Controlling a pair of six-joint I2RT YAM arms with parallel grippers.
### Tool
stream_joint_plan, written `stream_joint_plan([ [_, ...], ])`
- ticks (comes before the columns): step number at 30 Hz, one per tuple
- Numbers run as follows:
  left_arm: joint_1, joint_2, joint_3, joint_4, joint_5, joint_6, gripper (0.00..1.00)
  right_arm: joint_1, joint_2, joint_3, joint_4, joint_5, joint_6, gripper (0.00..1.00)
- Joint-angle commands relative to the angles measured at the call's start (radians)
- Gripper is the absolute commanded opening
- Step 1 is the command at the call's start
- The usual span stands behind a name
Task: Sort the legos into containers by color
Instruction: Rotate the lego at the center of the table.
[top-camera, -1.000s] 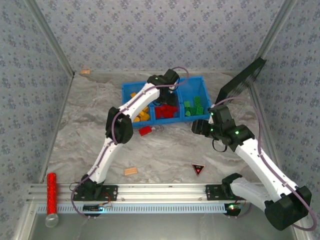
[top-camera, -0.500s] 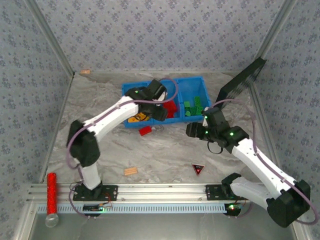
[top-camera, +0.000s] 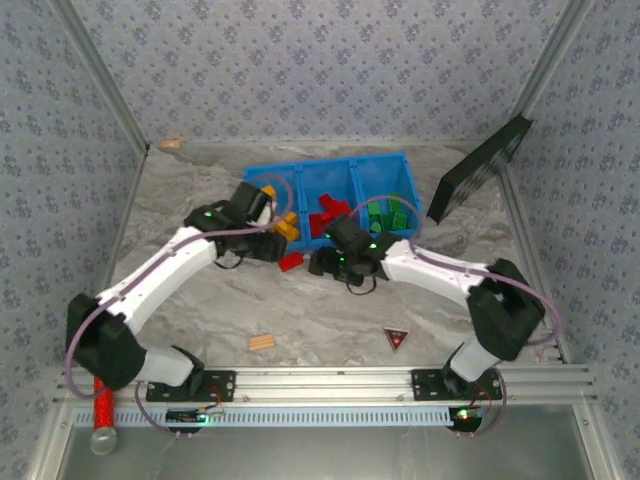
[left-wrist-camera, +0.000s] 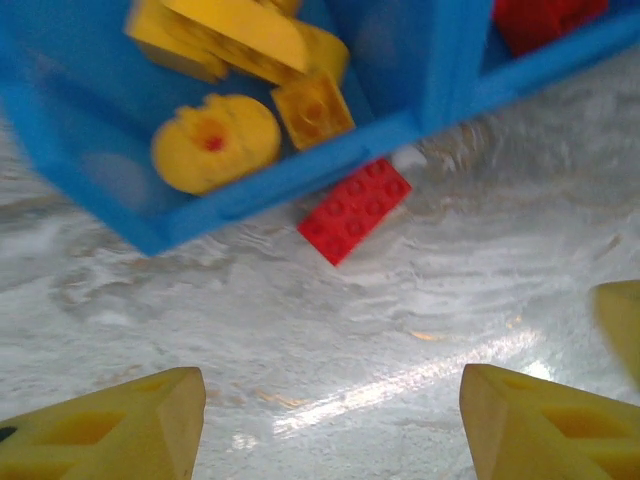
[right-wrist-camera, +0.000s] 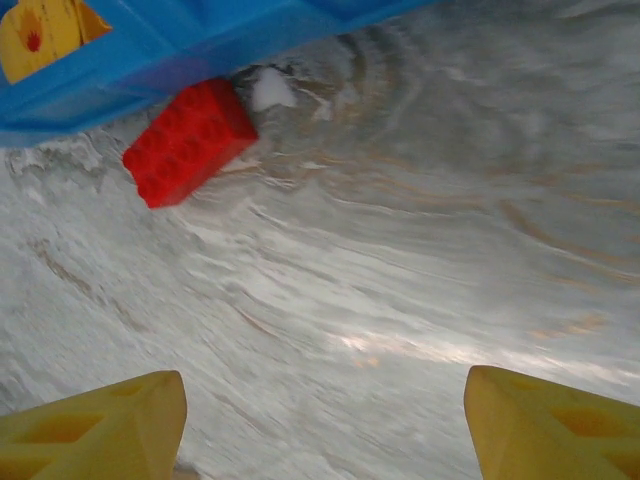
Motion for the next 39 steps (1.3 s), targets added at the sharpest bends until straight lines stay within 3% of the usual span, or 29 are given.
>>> stream_joint_plan([
  [1, 0.102, -0.111, -0.001, -0.018, 0.041, 0.017, 0.69, 0.039, 0.101, 0.099, 0.043, 0.022, 0.175, 0.75],
  [8, 0.320, -0.237, -0.075, -0.004, 0.200, 0.056, 0.72, 0.084, 0.289, 0.264, 0.064, 0.078, 0.257, 0.76],
  [19, 0.235, -0.287, -0.090, -0.020, 0.108, 0.109, 0.76, 0.097, 0.478, 0.471, -0.088, 0.146, 0.235, 0.78],
  [29, 0.224, -0.297, -0.081, -0.033, 0.097, 0.116, 0.77, 0.108, 0.620, 0.647, -0.290, 0.233, 0.152, 0.79],
  [39, 0.224, -0.282, -0.072, -0.035, 0.106, 0.119, 0.78, 0.107, 0.664, 0.649, -0.281, 0.252, 0.163, 0.79],
])
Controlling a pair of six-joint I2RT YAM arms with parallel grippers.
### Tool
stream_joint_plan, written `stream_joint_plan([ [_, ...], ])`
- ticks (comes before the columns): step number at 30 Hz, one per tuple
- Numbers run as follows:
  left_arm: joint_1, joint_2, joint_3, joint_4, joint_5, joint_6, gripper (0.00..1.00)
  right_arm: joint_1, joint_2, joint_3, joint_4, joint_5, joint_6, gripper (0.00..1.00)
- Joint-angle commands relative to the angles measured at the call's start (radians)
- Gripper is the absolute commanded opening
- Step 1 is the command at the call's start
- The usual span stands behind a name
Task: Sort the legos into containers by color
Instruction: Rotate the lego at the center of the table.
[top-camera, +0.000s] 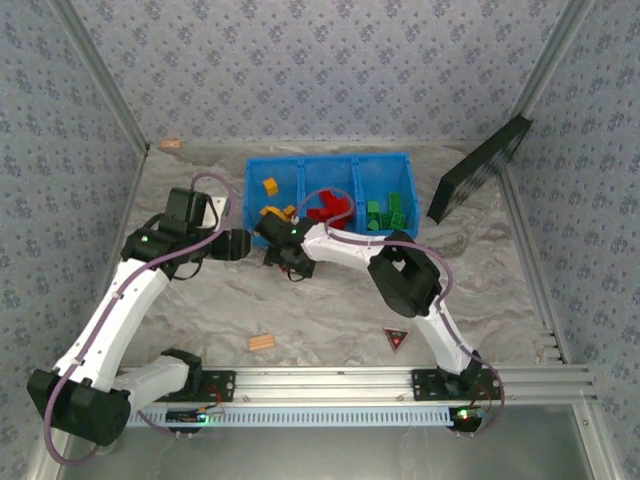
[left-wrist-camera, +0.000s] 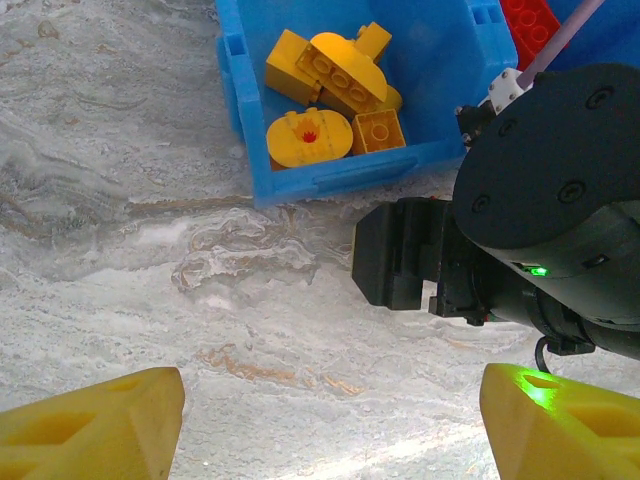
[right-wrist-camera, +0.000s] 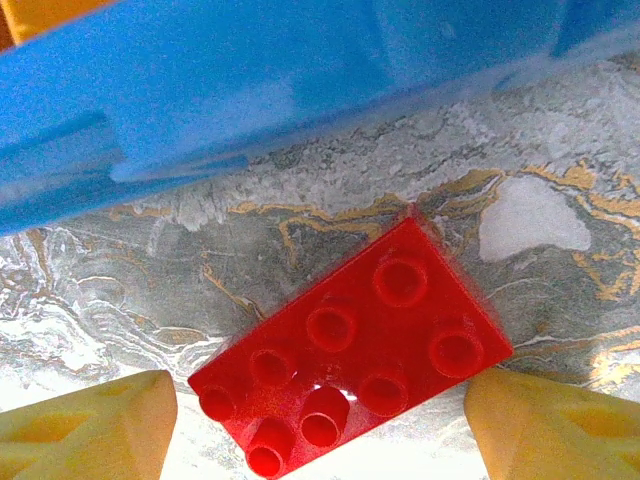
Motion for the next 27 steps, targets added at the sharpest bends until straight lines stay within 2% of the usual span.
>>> stream_joint_plan([
  [1, -0.005, 0.001, 0.026, -0.016, 0.004, 0.020, 0.78, -0.008, 0.060, 0.006, -0.055, 0.053, -0.012, 0.79],
  [4, -0.005, 0.005, 0.029, -0.014, 0.007, 0.019, 0.78, -0.011, 0.075, 0.015, -0.061, 0.053, -0.020, 0.78],
  [8, -0.004, 0.009, 0.027, -0.012, 0.014, 0.017, 0.78, -0.016, 0.085, 0.015, -0.065, 0.049, -0.041, 0.66],
  [9, -0.004, 0.010, 0.027, -0.010, 0.017, 0.015, 0.78, -0.018, 0.087, 0.017, -0.068, 0.046, -0.051, 0.66],
  [13, 0.002, 0.015, 0.020, -0.001, 0.038, 0.009, 0.78, -0.015, 0.080, 0.015, -0.102, 0.041, -0.093, 0.52],
  [19, 0.029, 0.018, 0.007, 0.015, 0.076, -0.010, 0.78, -0.008, 0.010, -0.052, -0.150, 0.026, -0.161, 0.39],
  [21, 0.035, 0.019, 0.006, 0.013, 0.086, -0.014, 0.78, -0.004, -0.022, -0.089, -0.163, 0.015, -0.190, 0.39],
  [23, 0.039, 0.018, 0.007, 0.010, 0.093, -0.014, 0.78, 0.010, -0.065, -0.129, -0.180, 0.023, -0.212, 0.42],
  [27, 0.045, 0.022, 0.009, 0.008, 0.101, -0.017, 0.78, 0.023, -0.143, -0.193, -0.137, 0.037, -0.240, 0.60],
])
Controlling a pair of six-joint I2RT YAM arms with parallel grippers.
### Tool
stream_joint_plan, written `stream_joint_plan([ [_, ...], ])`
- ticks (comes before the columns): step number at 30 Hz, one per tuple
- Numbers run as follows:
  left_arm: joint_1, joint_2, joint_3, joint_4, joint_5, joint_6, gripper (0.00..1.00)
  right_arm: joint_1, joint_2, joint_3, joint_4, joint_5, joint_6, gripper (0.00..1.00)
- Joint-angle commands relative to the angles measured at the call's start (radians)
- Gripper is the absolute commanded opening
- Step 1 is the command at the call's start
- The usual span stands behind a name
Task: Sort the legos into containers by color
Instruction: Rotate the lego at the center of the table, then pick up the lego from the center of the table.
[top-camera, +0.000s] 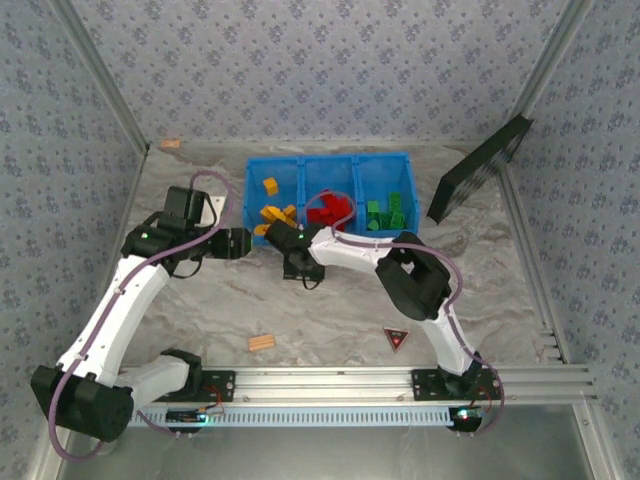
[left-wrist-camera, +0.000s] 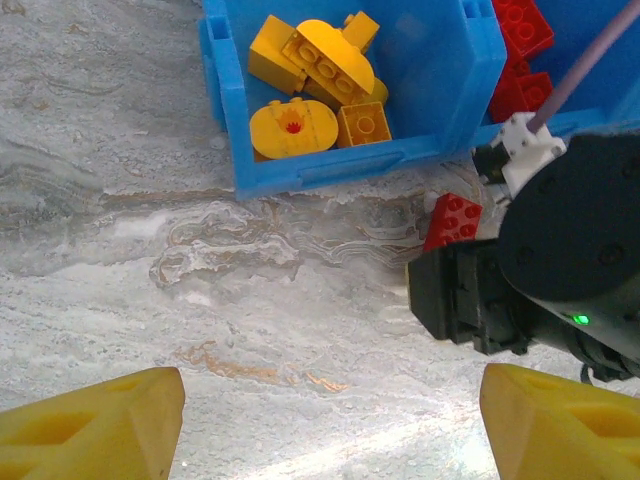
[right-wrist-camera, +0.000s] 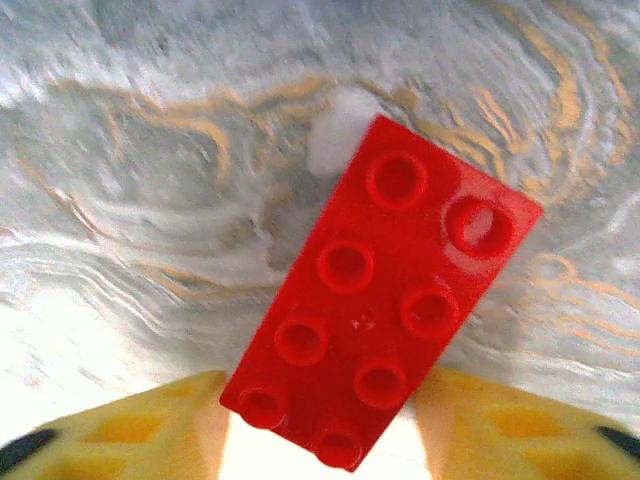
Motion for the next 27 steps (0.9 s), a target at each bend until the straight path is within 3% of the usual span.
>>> stream_joint_plan([
  [1, 0.009, 0.004, 0.014, 0.005, 0.035, -0.011, 0.78, 0.013, -0.060, -0.057, -0.034, 0.009, -0.062, 0.65],
  [6, 0.012, 0.014, 0.040, -0.007, 0.044, -0.007, 0.77, 0.025, -0.050, 0.003, -0.024, 0.032, -0.103, 0.75],
  [11, 0.015, 0.012, 0.047, -0.017, 0.044, -0.002, 0.78, 0.011, -0.016, 0.061, -0.077, 0.074, -0.080, 0.78],
  [17, 0.017, 0.013, 0.047, -0.024, 0.048, 0.004, 0.77, -0.027, 0.001, 0.051, -0.014, 0.049, -0.052, 0.80],
  [22, 0.017, 0.012, 0.050, -0.028, 0.052, 0.008, 0.77, -0.044, 0.039, 0.083, -0.050, 0.051, -0.030, 0.78],
  [27, 0.017, 0.012, 0.044, -0.029, 0.054, 0.009, 0.77, -0.050, 0.071, 0.090, -0.063, 0.042, -0.026, 0.69],
])
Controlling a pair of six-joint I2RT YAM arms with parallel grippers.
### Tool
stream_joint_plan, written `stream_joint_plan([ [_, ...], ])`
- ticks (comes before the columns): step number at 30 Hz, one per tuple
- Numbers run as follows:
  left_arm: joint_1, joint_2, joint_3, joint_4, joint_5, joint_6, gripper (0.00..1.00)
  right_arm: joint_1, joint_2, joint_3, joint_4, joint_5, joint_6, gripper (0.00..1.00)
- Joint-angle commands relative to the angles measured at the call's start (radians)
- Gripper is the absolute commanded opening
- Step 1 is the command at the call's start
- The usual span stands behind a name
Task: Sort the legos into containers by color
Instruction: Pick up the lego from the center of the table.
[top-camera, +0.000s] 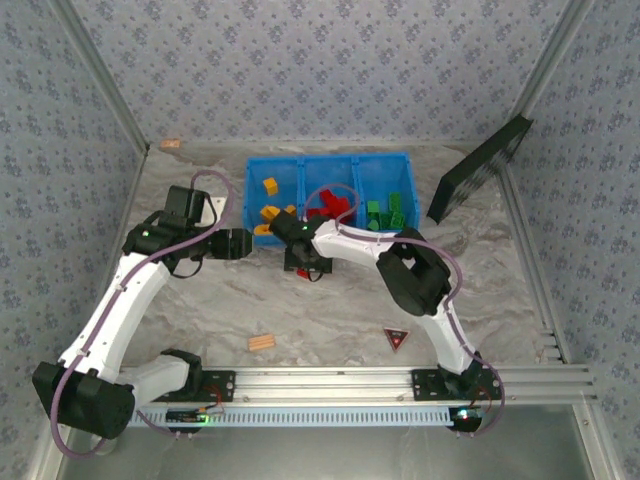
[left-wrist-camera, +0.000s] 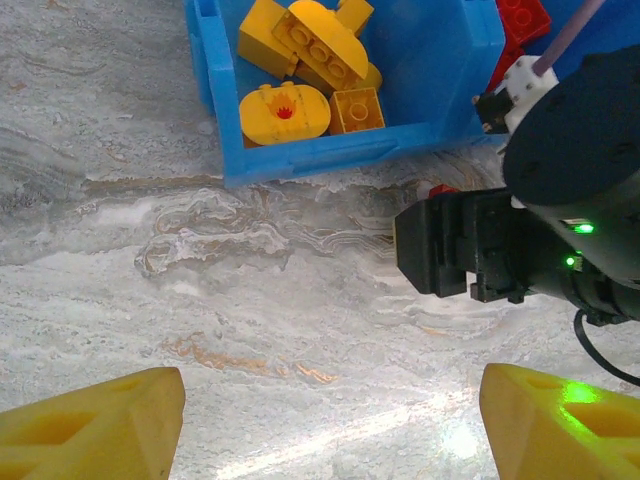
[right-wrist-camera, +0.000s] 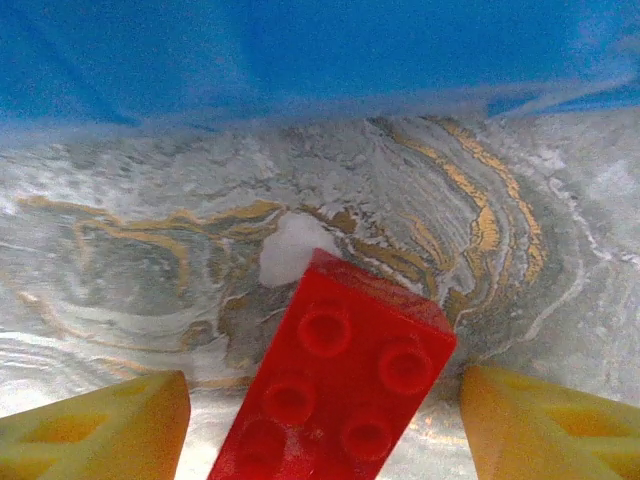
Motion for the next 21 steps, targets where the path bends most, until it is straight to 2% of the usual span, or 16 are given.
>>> stream_joint_plan([
  [1, 0.006, -0.003, 0.043, -0.017, 0.023, 0.013, 0.77, -0.001, 0.034, 0.030, -0.044, 0.000, 0.018, 0.67],
  [7, 0.007, -0.002, 0.043, -0.021, 0.033, 0.008, 0.78, 0.008, 0.022, -0.007, -0.037, -0.003, -0.035, 0.35],
  [10, 0.007, -0.009, 0.031, -0.016, 0.048, -0.005, 0.77, 0.018, -0.001, -0.037, -0.065, 0.011, -0.070, 0.26],
  [17, 0.007, -0.012, -0.004, -0.008, 0.066, -0.029, 0.78, 0.036, -0.178, -0.174, -0.102, 0.066, -0.138, 0.21],
  [21, 0.007, -0.015, -0.005, -0.015, 0.059, -0.015, 0.78, 0.035, -0.287, -0.168, -0.153, 0.150, -0.219, 0.21],
])
